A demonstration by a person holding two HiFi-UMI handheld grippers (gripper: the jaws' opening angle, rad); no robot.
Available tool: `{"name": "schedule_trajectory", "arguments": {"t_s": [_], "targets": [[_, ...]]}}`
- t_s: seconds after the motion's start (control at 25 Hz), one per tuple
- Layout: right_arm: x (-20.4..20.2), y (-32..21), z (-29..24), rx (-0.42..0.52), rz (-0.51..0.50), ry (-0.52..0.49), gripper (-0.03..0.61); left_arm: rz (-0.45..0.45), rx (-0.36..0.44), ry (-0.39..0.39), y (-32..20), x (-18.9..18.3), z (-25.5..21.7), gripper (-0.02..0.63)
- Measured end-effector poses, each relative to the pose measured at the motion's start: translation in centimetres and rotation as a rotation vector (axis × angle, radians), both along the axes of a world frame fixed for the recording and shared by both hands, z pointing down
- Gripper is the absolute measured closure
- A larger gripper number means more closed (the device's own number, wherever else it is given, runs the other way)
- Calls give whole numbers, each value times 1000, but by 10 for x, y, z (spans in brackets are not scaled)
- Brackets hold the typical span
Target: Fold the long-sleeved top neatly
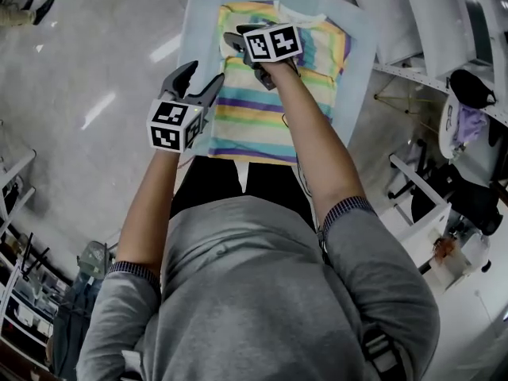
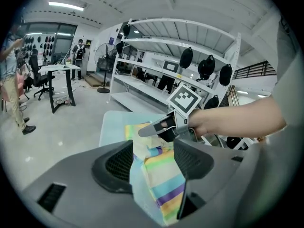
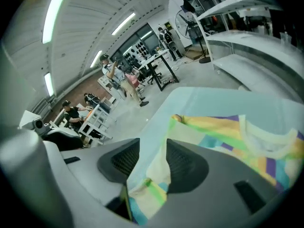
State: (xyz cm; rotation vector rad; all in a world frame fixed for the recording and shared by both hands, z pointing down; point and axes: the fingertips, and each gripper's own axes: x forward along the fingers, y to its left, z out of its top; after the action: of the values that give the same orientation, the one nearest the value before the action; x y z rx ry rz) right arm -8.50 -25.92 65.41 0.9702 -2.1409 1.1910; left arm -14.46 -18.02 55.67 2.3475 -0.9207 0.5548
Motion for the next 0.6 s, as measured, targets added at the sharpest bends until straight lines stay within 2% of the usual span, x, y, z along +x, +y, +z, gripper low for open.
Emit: {"name": "schedule_trajectory", "arguments": {"t_s": [0.16, 0.36, 0.6], "targets": [[-7, 8, -12, 29, 29, -52, 365, 19, -5, -9, 0, -4, 4, 322], [26, 34, -26, 67, 106, -25, 342, 78, -11, -10, 8, -7, 9, 322], [93, 88, -52, 129, 202, 119, 313, 176, -18, -20, 26, -5, 11, 322]]}}
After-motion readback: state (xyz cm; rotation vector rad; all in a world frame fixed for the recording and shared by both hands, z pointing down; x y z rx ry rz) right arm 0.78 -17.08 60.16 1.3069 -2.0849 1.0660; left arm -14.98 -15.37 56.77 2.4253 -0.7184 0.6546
